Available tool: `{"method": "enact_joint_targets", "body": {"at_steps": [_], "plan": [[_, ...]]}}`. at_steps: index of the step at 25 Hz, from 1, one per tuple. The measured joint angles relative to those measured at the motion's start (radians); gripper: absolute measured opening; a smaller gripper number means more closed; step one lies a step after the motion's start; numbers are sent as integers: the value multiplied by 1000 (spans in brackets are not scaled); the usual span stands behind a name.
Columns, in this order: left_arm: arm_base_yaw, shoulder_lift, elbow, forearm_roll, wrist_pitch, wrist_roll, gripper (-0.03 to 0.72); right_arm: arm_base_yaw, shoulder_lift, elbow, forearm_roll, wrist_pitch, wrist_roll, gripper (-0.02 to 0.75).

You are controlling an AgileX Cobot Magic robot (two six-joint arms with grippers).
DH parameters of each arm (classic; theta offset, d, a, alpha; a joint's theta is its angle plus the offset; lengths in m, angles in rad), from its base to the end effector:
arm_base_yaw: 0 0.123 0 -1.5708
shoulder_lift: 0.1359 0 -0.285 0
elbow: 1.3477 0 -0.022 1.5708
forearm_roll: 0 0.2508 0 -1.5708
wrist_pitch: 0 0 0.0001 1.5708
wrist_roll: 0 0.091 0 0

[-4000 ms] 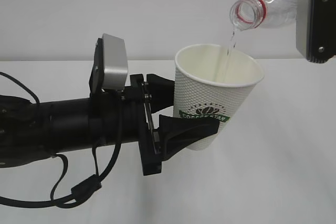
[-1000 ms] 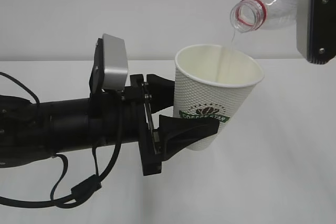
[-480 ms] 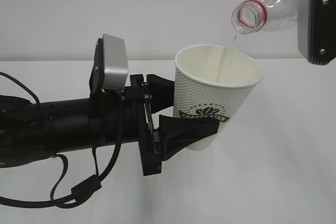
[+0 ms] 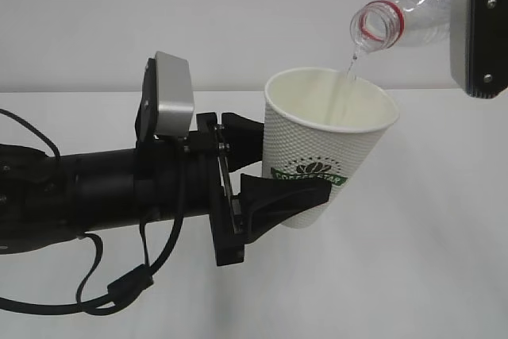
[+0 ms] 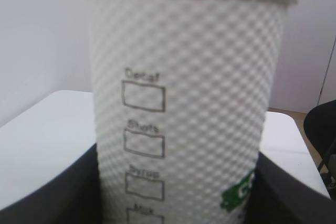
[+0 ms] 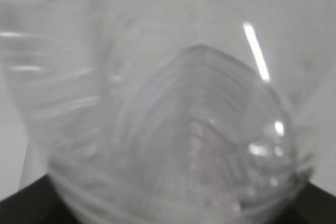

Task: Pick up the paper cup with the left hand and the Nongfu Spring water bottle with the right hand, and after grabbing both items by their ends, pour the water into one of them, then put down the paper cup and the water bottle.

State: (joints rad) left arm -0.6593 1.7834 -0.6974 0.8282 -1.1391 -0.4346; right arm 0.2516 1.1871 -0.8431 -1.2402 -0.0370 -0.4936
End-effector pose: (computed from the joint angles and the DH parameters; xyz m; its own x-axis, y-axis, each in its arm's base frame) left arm 0.2150 -0.2436 0.1900 -0.0274 0.0147 -0.9995 0.9838 0.1778 -0.0243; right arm 0.2573 0.0693 0.3348 0.3160 -0.9370 0.1489 -0.1860 -0.2150 -0.9587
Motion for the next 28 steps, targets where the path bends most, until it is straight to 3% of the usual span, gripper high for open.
{"method": "enact_joint_targets", "body": {"at_steps": [28], "plan": [[0,0,0,0,2,0,475,0,0,0,-2,0,0,529]]}}
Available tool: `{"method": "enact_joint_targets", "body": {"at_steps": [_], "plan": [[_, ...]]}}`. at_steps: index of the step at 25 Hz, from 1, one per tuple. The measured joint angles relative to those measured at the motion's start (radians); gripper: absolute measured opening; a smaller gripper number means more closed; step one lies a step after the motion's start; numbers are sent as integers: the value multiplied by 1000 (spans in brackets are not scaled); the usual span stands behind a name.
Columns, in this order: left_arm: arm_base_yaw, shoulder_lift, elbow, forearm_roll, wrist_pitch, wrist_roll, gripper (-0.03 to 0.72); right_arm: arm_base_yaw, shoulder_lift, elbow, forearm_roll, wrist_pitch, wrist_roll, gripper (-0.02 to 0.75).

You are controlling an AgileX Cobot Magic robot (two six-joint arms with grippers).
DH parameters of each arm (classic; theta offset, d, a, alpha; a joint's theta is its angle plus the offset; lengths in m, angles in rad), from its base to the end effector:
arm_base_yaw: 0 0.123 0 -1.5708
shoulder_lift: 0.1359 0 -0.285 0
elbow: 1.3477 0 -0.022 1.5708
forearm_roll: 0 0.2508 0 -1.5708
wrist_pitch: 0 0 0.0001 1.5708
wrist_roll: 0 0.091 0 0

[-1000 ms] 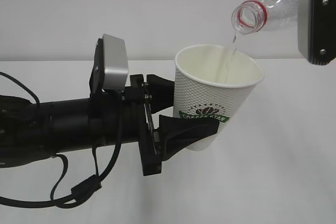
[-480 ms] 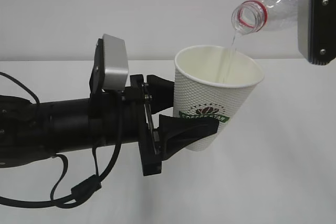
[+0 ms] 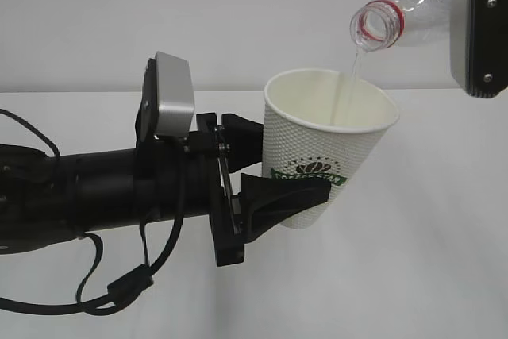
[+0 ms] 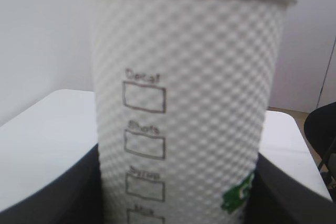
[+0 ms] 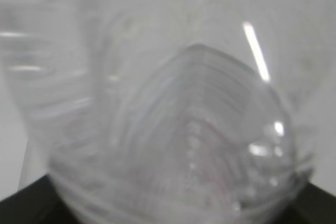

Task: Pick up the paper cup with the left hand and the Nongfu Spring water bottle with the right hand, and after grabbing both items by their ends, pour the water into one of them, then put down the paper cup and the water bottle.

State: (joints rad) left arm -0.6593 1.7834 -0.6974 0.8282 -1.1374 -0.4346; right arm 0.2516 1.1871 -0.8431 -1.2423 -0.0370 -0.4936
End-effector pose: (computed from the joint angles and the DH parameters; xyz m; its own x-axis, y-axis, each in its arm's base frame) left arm 0.2151 -0.2436 0.1899 -0.0276 0.0162 -0.9995 0.9836 0.1785 -0.0243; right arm 0.2573 0.0693 0.3348 0.3164 -0.9365 0.1509 -0.1854 -0.2170 -0.9584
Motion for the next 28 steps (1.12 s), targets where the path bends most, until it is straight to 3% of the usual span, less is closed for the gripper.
{"method": "enact_joint_targets", "body": {"at_steps": [28], "plan": [[0,0,0,0,2,0,474,0,0,0,0,0,0,529]]}}
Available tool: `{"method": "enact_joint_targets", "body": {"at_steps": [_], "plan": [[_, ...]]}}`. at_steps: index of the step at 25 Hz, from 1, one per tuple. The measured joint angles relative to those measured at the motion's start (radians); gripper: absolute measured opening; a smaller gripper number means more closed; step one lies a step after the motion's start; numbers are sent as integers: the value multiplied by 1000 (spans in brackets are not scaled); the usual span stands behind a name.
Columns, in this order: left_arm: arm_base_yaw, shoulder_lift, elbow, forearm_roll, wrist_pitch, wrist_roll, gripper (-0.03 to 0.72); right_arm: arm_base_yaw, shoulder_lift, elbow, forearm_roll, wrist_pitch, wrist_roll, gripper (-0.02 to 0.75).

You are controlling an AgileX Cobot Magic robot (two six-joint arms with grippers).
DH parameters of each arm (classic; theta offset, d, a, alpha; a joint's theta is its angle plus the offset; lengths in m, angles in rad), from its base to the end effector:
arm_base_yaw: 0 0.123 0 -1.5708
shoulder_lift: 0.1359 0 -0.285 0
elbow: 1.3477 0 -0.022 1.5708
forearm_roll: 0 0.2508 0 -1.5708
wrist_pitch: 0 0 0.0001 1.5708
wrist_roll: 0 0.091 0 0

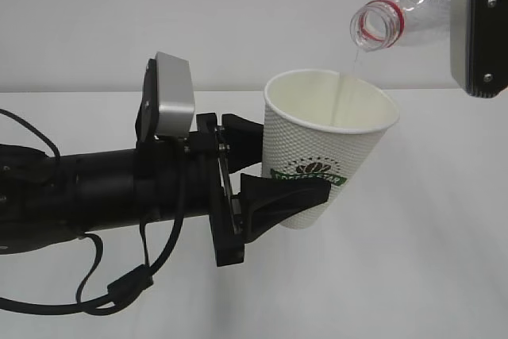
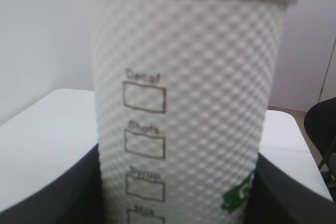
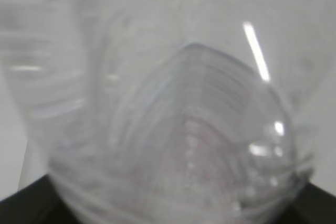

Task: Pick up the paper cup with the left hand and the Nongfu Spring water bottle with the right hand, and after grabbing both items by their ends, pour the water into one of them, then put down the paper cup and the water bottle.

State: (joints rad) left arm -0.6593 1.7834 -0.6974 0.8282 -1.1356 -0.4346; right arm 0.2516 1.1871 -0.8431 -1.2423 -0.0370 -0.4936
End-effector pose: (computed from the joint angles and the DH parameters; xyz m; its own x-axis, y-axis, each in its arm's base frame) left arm 0.2152 -0.2436 0.1898 -0.0279 0.0179 -0.9995 0.9835 0.1792 -0.0243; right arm 0.2573 0.0693 0.3348 0.3164 -0.9365 0.1509 -0.1854 -0.2170 -0.9584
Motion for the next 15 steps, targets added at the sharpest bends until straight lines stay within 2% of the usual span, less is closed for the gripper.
{"method": "enact_joint_targets", "body": {"at_steps": [15], "plan": [[0,0,0,0,0,0,474,0,0,-8,-4,0,0,529]]}}
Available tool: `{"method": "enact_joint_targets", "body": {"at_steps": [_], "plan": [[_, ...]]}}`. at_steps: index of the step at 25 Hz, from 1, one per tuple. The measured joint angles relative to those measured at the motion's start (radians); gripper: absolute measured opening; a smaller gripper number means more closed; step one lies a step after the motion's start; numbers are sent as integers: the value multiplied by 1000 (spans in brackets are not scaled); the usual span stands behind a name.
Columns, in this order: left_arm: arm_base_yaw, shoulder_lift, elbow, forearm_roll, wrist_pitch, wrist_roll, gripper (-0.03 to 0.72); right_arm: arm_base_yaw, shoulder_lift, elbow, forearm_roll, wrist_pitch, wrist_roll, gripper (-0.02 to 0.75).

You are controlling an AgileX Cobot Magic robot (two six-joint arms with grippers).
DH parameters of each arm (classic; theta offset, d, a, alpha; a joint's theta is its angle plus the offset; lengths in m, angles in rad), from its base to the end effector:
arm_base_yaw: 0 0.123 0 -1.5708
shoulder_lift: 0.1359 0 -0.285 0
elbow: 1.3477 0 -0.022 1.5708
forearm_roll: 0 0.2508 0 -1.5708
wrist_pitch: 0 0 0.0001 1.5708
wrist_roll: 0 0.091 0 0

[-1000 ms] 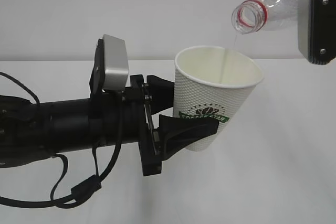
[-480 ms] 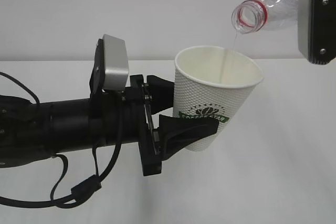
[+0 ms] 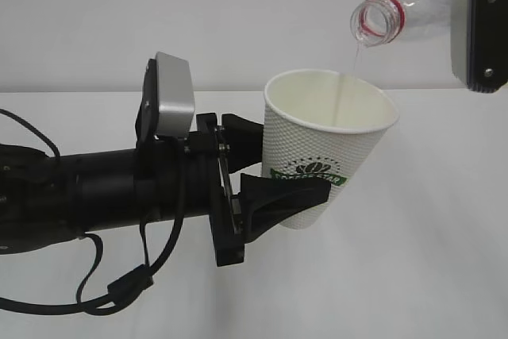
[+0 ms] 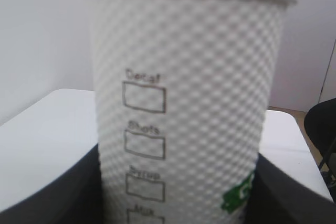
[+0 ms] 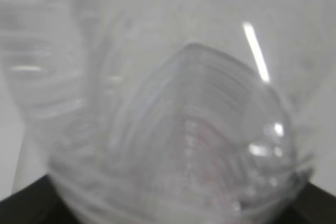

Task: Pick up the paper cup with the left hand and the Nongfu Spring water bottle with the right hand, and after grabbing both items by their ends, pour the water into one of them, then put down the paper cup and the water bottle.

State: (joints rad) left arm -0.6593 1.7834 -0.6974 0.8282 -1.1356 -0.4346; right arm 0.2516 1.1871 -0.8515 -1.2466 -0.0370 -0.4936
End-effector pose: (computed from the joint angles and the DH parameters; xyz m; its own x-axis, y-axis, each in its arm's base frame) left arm 0.2152 -0.2436 0.1898 -0.0279 0.0179 -0.9995 0.9835 0.1792 -0.0243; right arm 0.2578 0.0695 0.3376 0.3160 -0.9359 0.1556 -0.1763 -0.2191 -0.9596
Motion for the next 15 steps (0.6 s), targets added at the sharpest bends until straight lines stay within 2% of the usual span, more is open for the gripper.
{"method": "enact_joint_targets", "body": {"at_steps": [15], "plan": [[0,0,0,0,2,0,474,0,0,-14,0,0,20,529]]}}
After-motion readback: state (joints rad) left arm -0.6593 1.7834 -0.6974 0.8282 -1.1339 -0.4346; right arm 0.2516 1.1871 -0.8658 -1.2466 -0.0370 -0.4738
